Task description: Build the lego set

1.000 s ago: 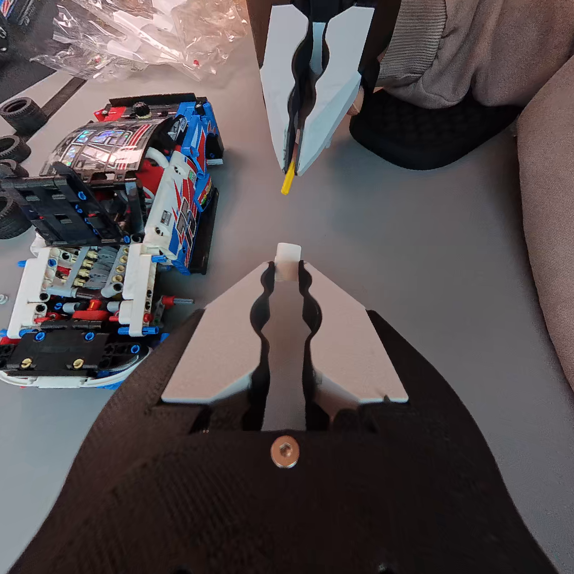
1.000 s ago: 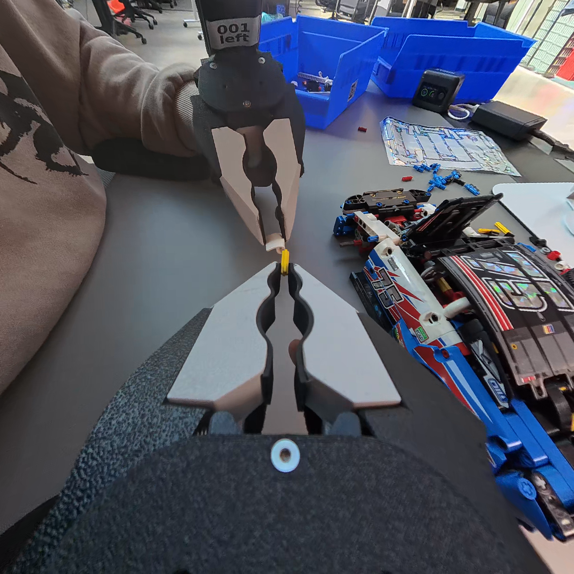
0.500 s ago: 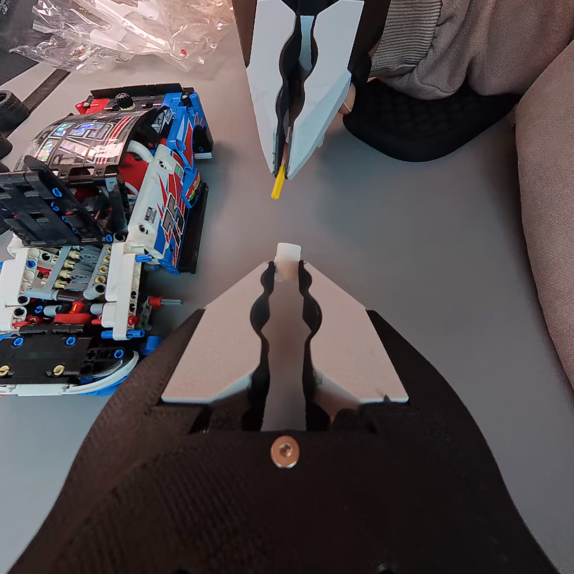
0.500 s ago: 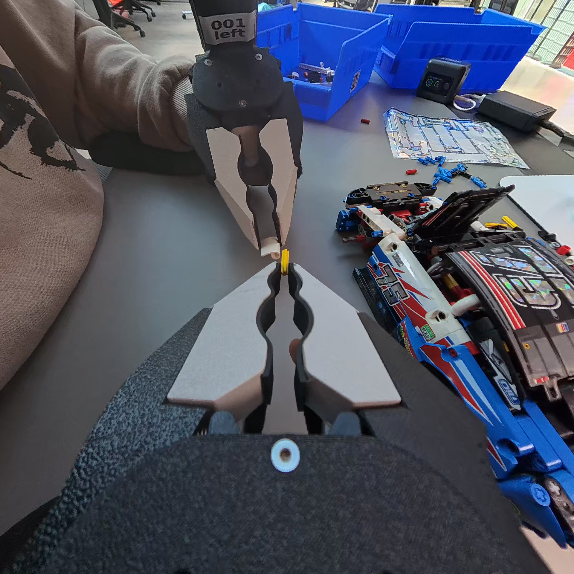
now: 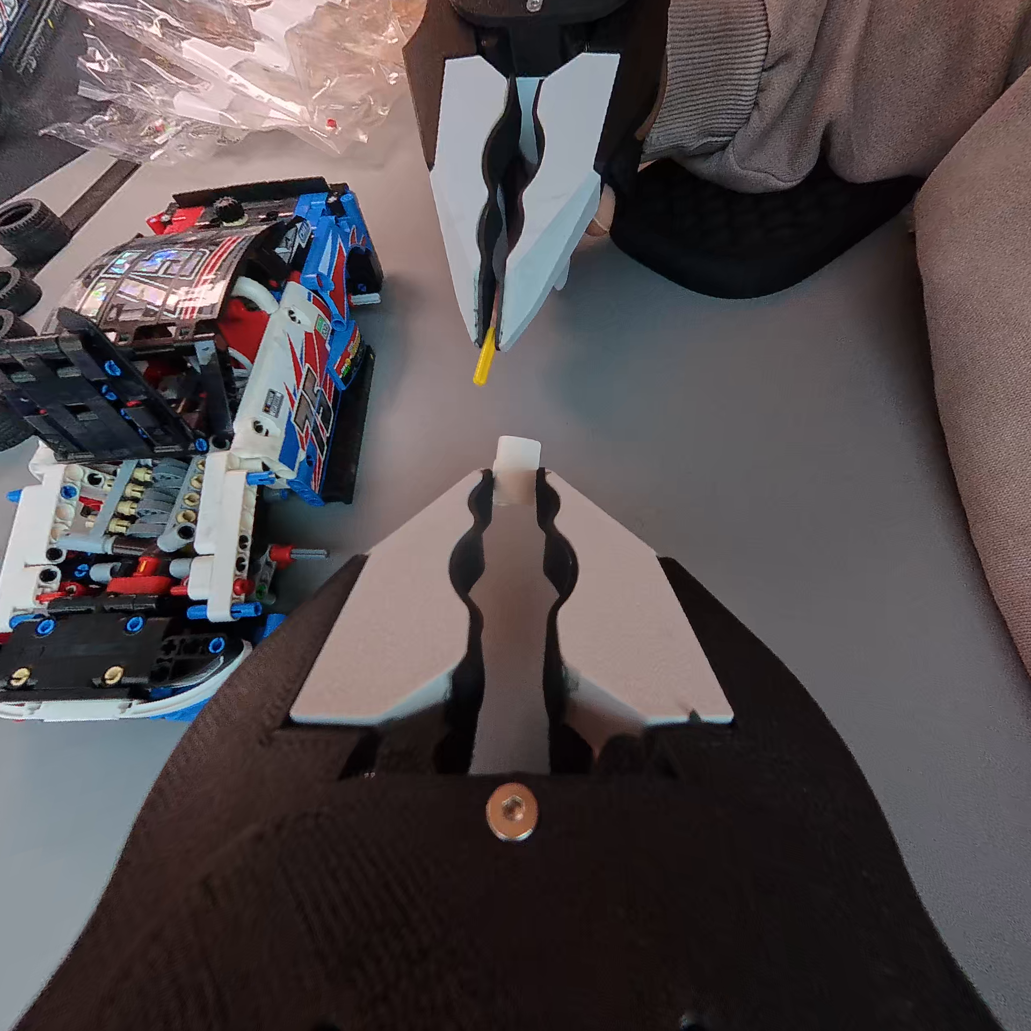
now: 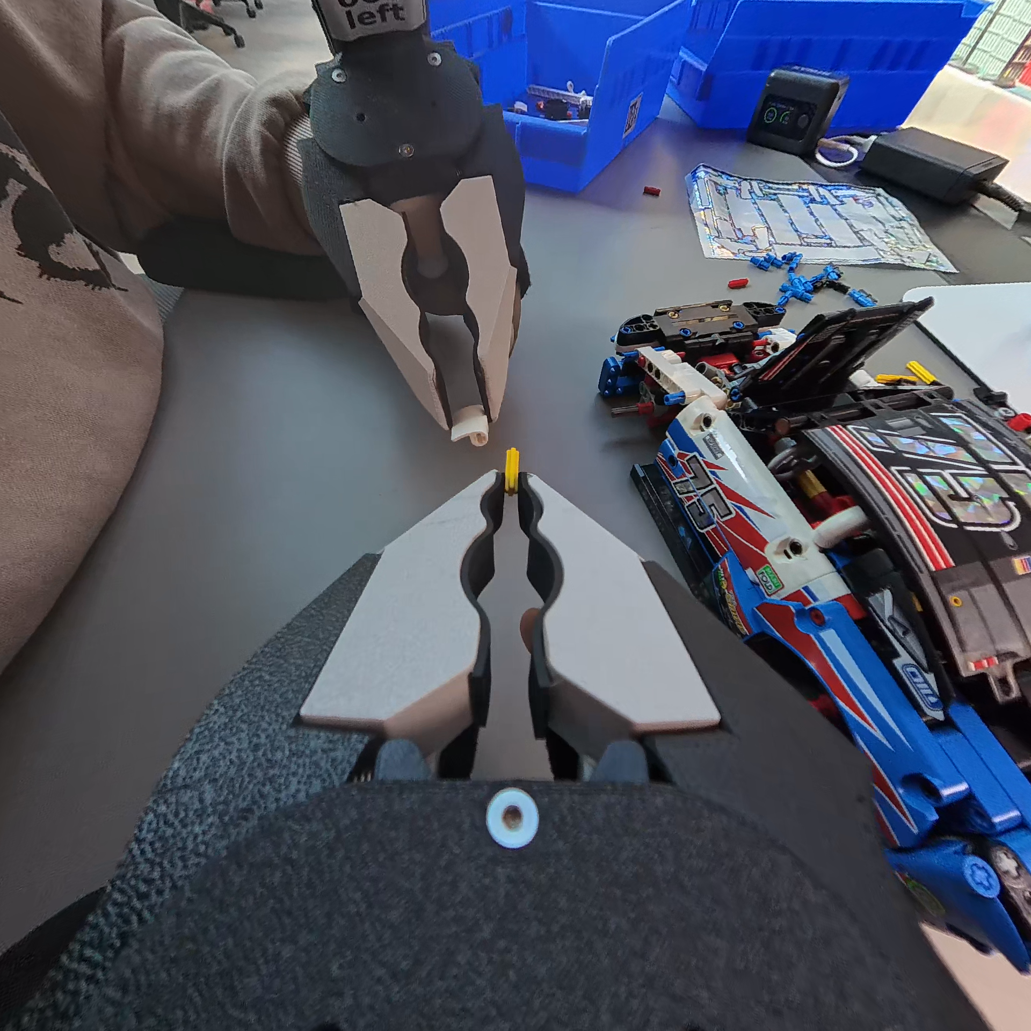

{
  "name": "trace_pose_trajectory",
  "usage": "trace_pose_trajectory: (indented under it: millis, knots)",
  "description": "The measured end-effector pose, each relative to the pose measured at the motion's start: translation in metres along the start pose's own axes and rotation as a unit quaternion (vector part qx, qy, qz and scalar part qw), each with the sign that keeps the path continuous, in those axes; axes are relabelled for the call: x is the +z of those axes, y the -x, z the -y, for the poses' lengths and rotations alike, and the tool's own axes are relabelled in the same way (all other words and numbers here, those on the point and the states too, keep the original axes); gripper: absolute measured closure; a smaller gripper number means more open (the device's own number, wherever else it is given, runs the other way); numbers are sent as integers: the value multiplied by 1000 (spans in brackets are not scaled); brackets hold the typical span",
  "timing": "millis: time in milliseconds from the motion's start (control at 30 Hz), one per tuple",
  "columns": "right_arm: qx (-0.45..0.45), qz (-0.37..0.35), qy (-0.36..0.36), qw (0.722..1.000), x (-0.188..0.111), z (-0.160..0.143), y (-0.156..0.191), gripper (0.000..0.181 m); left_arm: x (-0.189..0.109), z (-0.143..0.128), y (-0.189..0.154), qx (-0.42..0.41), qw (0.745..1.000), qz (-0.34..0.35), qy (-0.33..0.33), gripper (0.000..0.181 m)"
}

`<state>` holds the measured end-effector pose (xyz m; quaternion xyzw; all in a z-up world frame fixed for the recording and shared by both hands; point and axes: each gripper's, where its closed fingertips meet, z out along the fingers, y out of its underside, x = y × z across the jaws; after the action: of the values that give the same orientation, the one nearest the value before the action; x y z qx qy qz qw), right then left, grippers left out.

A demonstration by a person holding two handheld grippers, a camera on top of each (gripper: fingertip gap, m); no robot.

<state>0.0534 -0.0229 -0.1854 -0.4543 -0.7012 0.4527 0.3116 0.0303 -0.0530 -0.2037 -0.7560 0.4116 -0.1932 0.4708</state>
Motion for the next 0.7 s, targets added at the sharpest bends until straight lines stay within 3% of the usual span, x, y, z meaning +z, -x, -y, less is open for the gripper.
trace_pose_trajectory:
  millis: [467, 700]
  knots:
    - [-7, 16, 42, 999, 4, -13, 7, 178, 0, -33, -13, 19, 994, -64, 84, 167]
    - [-7, 18, 49, 999, 6, -16, 8, 178, -6, -38, -4, 27, 994, -49, 95, 167]
